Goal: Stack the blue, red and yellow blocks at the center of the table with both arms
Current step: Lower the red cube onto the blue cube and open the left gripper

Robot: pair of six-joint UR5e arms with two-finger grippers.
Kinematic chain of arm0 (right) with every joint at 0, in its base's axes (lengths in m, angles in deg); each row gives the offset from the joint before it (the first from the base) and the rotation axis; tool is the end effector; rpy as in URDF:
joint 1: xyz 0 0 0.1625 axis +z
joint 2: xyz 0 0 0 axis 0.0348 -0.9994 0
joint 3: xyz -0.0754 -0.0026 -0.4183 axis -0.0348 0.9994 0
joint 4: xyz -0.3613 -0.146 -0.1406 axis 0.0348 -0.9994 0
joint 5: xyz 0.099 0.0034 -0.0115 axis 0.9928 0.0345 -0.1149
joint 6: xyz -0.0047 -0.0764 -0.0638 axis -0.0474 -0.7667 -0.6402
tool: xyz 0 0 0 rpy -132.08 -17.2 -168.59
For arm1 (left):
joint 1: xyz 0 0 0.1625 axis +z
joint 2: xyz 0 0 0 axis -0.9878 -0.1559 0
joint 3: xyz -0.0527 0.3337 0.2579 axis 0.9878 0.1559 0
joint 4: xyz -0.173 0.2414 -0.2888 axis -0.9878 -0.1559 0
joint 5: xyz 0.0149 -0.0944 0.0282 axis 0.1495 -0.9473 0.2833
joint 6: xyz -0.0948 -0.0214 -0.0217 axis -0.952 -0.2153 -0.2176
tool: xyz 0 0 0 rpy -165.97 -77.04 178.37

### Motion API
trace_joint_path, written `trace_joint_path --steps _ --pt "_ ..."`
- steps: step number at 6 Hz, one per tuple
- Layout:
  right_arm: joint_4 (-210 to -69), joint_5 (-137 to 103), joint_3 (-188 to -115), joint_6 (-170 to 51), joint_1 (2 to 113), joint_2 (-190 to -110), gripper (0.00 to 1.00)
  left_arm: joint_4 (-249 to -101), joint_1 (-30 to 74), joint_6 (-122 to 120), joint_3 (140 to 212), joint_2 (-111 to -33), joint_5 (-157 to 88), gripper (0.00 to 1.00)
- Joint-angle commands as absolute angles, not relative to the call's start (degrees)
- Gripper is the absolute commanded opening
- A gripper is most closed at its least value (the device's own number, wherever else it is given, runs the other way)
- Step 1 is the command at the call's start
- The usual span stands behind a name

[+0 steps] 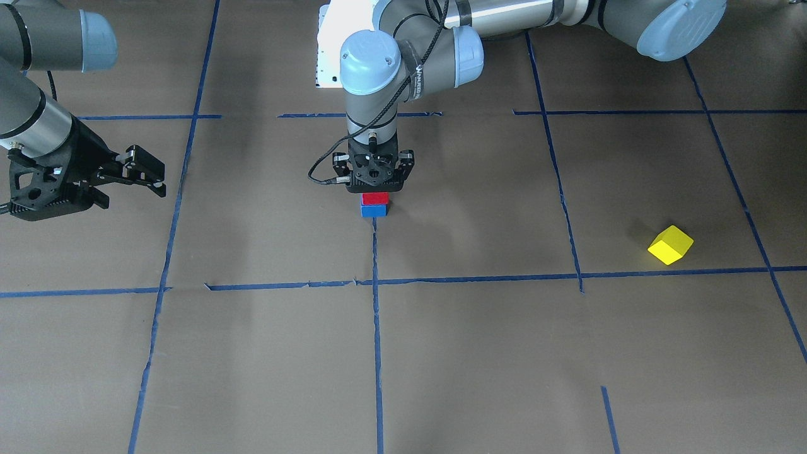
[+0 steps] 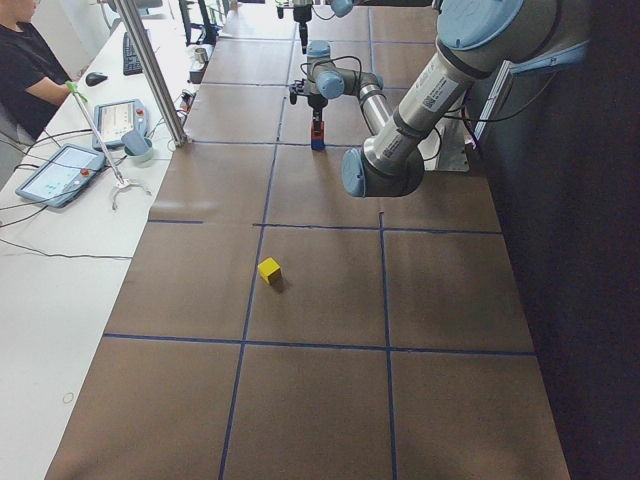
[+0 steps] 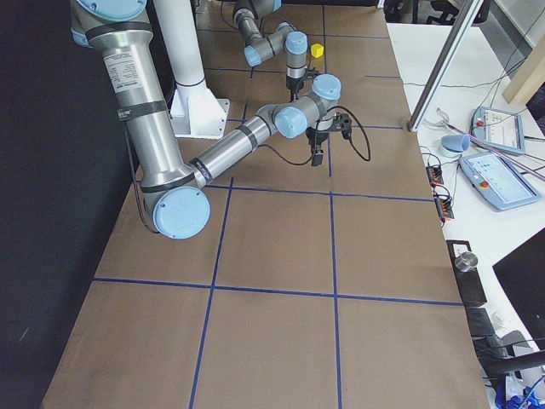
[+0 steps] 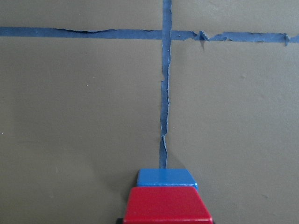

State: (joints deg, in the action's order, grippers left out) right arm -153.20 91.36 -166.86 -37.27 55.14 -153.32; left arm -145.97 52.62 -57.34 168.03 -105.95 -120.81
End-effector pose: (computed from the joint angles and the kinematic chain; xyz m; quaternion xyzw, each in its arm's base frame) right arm -0.2516 -0.5136 0.3544 0.0221 -0.4337 -0.0571 0.8990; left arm 0.6089 -0.4465 0.1319 0.0164 0.3926 -0.0187 0.9194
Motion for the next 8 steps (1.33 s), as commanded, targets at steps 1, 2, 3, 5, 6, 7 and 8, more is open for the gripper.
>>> trace_joint_path --steps 1,2,3,5,6,7,8 --pt "-153.2 91.4 -166.9 -37.3 55.1 -153.3 1.0 -146.1 52.6 -57.3 168.1 -106.1 -120.8 0.14" --pt "-153.3 91.4 -166.9 -37.3 55.1 -153.3 1.0 -146.1 52.7 -57.2 167.9 -106.1 -119.9 0.14" --pt "-153.2 91.4 -166.9 -37.3 55.1 -153.3 1.0 -146.1 53.2 -57.0 167.8 -106.1 -119.3 0.14" --pt "-153.3 91.4 -166.9 -37.3 55.1 -153.3 1.0 -146.2 53.3 -57.1 167.7 -106.1 -119.3 0.17" --pt "-153.3 91.4 -166.8 -37.3 55.1 -153.3 1.0 -146.2 53.3 -57.1 167.8 -106.0 -119.3 0.28" --pt "-153.2 91.4 -166.8 -37.3 55.1 -153.3 1.0 -146.2 53.3 -56.9 167.7 -106.0 -119.2 0.72" --pt "-153.3 91.4 -166.8 -37.3 55.0 -153.3 1.0 -146.1 53.7 -56.9 167.7 -106.2 -119.1 0.98"
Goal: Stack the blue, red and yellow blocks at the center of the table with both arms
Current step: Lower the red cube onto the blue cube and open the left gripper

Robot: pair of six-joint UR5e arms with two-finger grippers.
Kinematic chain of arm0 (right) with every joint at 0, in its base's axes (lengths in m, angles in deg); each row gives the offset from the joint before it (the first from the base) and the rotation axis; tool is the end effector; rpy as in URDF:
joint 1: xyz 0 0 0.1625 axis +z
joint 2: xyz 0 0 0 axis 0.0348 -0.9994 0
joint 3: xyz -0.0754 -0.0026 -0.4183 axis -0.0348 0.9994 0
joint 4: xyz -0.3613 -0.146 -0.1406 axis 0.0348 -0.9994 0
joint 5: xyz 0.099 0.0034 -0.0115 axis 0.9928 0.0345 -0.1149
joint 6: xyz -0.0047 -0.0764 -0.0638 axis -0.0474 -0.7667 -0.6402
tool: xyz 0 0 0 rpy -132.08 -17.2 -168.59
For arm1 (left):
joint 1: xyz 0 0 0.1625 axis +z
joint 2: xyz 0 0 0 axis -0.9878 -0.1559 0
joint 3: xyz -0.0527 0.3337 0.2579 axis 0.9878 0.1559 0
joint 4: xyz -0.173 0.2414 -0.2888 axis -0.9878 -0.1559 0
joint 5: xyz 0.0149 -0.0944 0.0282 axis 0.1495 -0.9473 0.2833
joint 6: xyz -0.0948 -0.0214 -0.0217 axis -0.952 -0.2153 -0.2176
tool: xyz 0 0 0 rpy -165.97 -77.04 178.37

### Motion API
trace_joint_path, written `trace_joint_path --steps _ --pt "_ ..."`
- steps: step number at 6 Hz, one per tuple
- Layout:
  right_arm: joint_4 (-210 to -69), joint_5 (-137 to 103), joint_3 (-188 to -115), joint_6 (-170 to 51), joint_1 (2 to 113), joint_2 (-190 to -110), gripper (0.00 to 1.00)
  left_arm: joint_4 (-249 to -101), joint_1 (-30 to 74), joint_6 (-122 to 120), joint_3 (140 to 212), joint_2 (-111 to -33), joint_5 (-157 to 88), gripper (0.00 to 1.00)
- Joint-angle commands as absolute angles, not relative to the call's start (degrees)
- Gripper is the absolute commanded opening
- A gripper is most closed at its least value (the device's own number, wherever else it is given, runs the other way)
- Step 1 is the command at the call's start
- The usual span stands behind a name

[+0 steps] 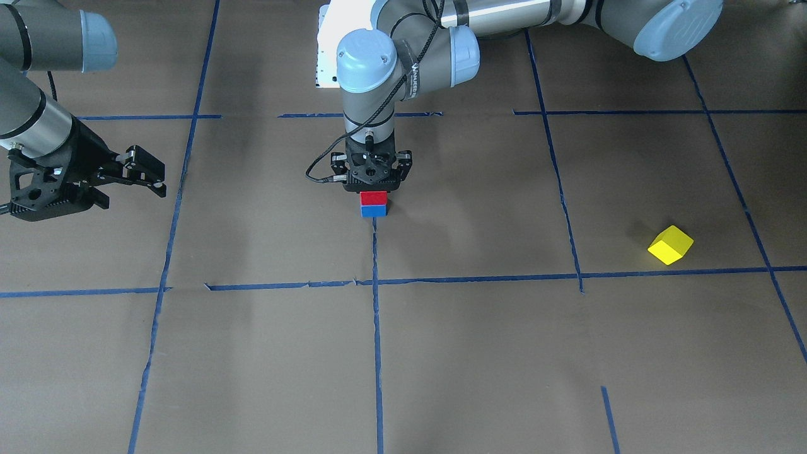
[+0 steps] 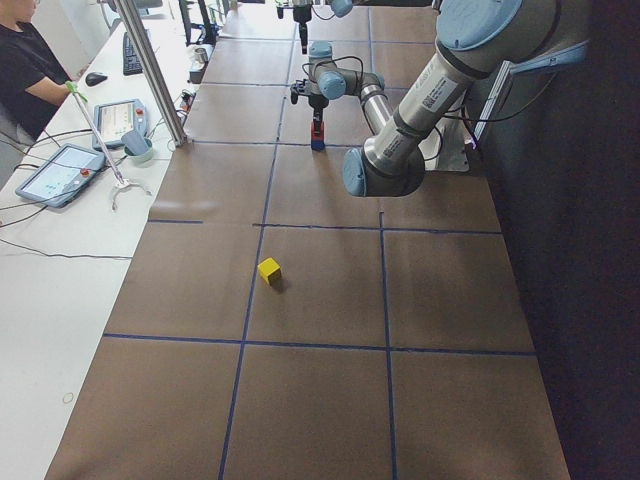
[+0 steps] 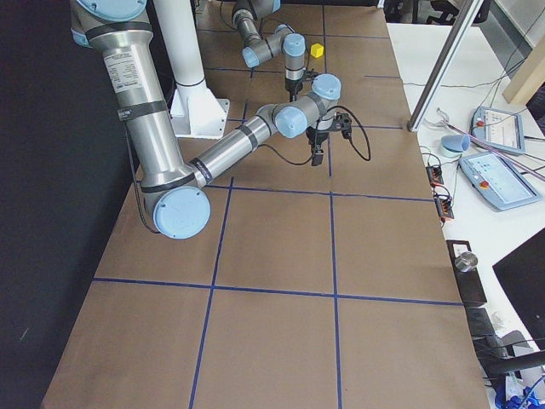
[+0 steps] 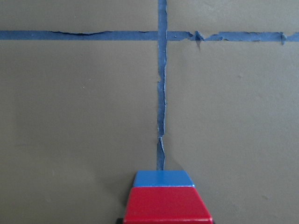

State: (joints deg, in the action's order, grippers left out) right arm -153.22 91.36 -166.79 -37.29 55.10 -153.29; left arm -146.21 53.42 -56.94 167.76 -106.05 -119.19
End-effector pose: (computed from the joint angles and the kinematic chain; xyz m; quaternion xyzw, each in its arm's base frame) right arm -0.2522 -0.5137 0.3547 0.0216 -0.4334 -0.0574 0.8991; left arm 0.6155 -0.4412 0.1325 0.0275 0.3887 -0.0143 0.9208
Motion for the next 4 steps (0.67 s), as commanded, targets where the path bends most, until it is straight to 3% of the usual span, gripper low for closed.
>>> trace_joint_path --steps 1,2,4 --pt "-153.3 91.4 -166.8 -37.3 55.0 -153.3 1.0 -146.1 53.6 -56.9 167.8 -106.5 -119.2 1.0" --pt "-153.3 91.4 -166.8 -37.3 55.0 -153.2 1.0 -145.9 53.5 -56.8 168.8 -107.4 -119.2 1.0" --pt "-153.3 91.4 -166.7 -37.3 55.0 -153.3 1.0 -142.2 49.1 -55.3 180.0 -103.6 -119.7 1.0"
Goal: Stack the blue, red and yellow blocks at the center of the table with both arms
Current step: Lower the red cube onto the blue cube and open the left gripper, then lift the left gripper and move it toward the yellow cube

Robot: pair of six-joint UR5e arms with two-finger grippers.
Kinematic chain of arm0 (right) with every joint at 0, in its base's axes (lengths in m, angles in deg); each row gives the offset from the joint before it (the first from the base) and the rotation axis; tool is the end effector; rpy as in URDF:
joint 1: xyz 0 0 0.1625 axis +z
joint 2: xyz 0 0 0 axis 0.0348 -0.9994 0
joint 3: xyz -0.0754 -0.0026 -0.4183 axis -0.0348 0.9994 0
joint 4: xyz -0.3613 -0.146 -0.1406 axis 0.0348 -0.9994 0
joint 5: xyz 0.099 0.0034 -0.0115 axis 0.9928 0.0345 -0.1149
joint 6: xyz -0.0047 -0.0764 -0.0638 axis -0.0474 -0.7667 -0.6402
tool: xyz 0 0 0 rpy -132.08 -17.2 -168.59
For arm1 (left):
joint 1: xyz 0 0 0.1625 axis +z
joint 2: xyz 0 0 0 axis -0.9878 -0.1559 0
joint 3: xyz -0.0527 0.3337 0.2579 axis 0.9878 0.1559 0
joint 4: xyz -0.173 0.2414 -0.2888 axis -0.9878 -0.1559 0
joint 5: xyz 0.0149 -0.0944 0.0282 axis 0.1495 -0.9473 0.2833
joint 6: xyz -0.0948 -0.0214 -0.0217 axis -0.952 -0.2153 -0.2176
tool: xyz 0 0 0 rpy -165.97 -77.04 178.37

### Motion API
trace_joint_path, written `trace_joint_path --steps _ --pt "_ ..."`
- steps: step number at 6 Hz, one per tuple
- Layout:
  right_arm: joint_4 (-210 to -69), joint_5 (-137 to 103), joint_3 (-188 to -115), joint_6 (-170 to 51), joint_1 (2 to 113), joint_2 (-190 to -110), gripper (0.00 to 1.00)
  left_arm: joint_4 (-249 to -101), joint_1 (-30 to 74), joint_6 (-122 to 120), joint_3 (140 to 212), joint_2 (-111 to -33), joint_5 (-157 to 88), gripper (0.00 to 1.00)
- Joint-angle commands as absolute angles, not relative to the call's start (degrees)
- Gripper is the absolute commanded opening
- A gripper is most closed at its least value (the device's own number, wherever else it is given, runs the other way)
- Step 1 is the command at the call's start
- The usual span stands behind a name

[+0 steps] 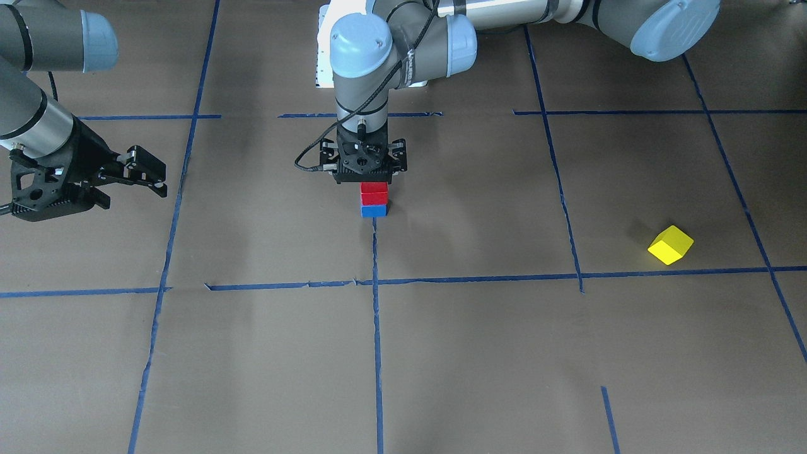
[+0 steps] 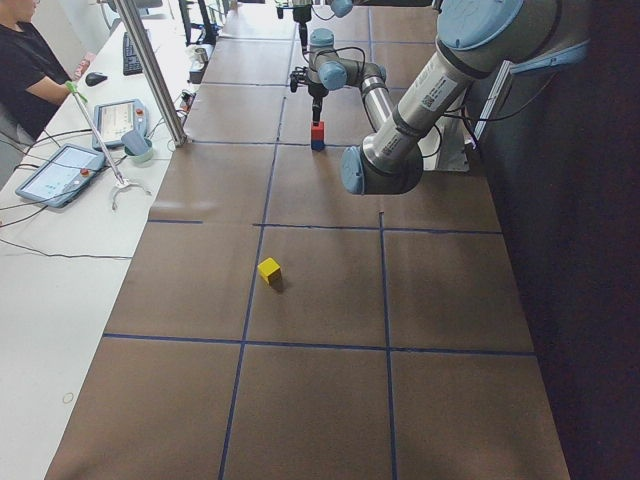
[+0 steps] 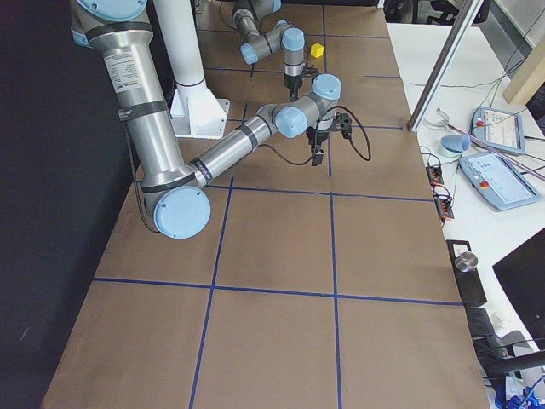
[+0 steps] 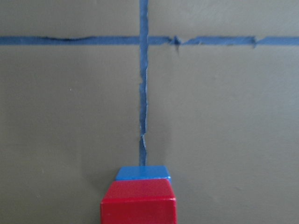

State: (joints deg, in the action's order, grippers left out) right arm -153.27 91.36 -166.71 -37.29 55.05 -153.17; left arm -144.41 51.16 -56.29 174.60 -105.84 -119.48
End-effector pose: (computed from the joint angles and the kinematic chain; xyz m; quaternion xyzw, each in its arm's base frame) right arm -0.2530 -0.5141 0.3542 0.0213 -0.4334 -0.0578 0.8991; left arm 0.5666 -0.4468 0.0927 0.0535 0.4226 -0.0194 0.9045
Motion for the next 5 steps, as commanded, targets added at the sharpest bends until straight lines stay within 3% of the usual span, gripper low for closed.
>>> trace_joint_path --steps 1,3,5 --pt "-153.3 91.3 -166.5 -37.4 55.0 -153.3 1.0 -141.7 46.4 -48.5 188.6 -95.4 -119.9 1.0" --pt "-153.2 90.6 -166.7 -37.1 54.9 -153.5 1.0 -142.7 36.1 -26.8 197.3 -79.3 -127.1 1.0" --pt "-153.2 91.3 -167.1 -37.3 54.7 -153.2 1.0 -145.9 26.5 -1.7 192.7 -70.1 -129.0 1.0"
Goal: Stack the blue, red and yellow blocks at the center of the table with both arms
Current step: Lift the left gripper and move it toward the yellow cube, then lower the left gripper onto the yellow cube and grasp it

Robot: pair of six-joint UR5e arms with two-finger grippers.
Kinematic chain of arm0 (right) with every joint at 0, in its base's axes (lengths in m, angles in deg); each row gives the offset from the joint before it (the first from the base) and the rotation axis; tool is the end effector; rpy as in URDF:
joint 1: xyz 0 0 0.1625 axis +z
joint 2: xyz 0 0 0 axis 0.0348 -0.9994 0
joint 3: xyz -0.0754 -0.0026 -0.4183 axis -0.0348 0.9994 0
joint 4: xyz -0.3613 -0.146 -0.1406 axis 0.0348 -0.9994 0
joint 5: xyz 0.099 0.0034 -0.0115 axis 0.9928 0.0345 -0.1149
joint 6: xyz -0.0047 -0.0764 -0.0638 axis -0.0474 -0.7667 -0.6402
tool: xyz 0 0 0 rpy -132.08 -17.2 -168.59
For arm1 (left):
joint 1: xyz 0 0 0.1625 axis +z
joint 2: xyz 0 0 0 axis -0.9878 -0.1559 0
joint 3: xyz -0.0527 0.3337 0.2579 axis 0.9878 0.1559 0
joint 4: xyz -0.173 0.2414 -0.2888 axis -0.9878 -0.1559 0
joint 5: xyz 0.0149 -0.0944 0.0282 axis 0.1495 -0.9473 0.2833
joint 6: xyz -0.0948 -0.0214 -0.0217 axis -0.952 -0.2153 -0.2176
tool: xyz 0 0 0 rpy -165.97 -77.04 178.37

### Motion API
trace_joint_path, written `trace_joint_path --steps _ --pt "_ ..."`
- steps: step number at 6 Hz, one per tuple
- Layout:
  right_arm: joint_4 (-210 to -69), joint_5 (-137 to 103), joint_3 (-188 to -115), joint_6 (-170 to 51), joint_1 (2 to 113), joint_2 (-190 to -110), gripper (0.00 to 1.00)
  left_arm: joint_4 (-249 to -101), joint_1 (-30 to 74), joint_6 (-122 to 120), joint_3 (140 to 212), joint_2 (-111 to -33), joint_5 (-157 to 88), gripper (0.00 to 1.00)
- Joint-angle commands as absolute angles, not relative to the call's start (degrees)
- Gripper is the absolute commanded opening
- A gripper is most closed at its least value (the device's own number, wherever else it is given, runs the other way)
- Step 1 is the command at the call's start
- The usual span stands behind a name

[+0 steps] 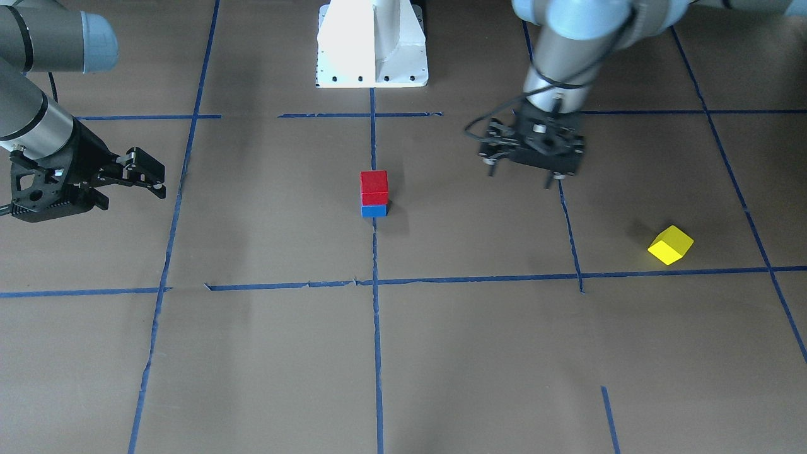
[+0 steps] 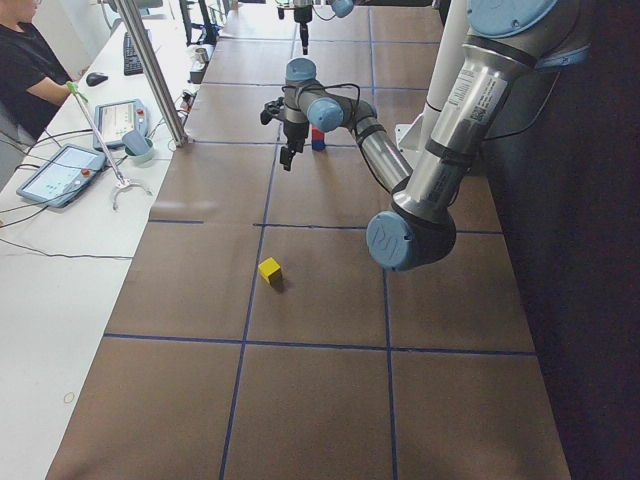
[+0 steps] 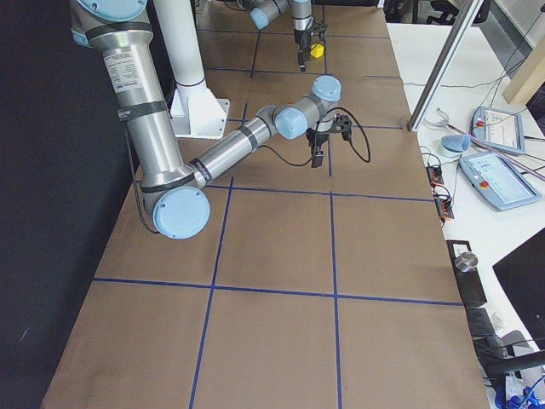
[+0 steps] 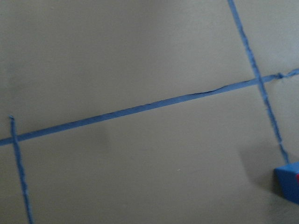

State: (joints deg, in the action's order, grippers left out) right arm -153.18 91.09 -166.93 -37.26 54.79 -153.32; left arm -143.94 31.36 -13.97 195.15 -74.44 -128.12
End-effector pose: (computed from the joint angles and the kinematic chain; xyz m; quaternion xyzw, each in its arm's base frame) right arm -0.2544 -0.5121 0.3541 0.0227 -0.4325 -0.0594 0.8994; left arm 0.3074 -0.5030 0.3057 0.1426 0.3437 0.1706 0.9124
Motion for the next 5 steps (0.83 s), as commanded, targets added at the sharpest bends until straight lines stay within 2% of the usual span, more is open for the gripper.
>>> trace_joint_path --steps 1,3,5 --pt "-153.3 91.3 -167.7 -37.3 54.5 -153.3 1.0 -153.3 23.2 6.1 186.4 -66.8 -135.1 1.0" --pt "-153.3 91.1 -168.2 -37.3 54.4 -154.0 1.0 -171.0 20.0 10.7 171.2 -63.9 -136.9 1.0" --pt "-153.2 90.9 -168.3 -37.3 54.0 -154.1 1.0 -175.8 20.3 10.0 167.6 -63.9 -137.7 1.0"
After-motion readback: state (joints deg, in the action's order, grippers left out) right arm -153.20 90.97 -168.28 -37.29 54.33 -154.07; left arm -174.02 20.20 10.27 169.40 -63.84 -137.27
